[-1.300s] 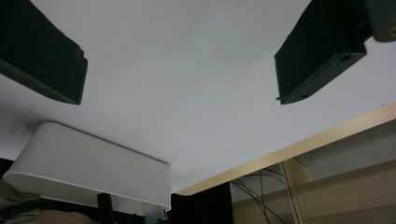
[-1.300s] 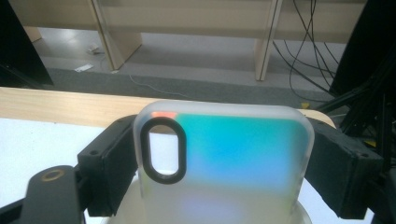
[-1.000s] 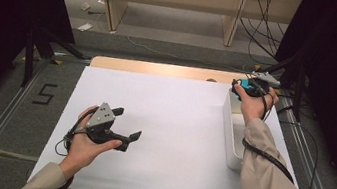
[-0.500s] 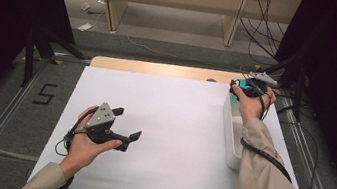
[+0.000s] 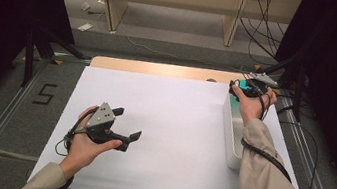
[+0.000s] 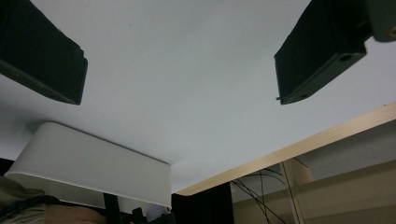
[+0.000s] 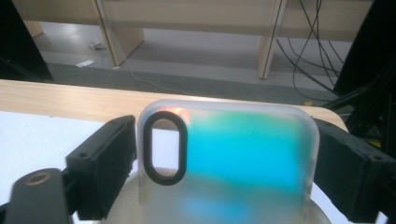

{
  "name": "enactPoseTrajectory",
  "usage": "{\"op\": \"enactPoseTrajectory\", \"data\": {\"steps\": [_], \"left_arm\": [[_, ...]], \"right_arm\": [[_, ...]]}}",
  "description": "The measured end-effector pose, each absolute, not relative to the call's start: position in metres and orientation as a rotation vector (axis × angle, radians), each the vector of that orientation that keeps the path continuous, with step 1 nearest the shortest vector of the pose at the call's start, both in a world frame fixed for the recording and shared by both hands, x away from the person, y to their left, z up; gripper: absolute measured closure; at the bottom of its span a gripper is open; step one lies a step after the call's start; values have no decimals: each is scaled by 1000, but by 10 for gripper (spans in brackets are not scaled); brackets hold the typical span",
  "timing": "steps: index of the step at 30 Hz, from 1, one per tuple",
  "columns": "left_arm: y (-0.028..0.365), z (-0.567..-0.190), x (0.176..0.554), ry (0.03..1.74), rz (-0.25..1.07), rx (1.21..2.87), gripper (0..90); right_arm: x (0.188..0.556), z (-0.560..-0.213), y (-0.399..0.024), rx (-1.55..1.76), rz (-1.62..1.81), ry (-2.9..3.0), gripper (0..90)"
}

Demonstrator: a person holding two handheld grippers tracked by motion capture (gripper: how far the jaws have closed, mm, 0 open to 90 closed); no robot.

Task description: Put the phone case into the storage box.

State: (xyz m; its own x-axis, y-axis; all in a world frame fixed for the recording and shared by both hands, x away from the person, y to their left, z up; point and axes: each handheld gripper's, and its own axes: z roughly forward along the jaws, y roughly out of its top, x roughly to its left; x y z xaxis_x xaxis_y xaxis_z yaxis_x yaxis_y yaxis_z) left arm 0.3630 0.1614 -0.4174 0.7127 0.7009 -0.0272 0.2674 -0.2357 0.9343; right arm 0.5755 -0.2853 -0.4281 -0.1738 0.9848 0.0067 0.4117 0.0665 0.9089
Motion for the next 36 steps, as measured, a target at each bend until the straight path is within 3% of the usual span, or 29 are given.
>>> {"op": "enactPoseTrajectory", "data": {"steps": [8,36], "left_arm": [[161,-417,363,762,489,1812,16],[161,-418,363,767,494,1813,16]], "right_arm": [[575,-427,-287,1432,1108,1674,40],[552,-411,-292,1394,1156,1690,46]]}}
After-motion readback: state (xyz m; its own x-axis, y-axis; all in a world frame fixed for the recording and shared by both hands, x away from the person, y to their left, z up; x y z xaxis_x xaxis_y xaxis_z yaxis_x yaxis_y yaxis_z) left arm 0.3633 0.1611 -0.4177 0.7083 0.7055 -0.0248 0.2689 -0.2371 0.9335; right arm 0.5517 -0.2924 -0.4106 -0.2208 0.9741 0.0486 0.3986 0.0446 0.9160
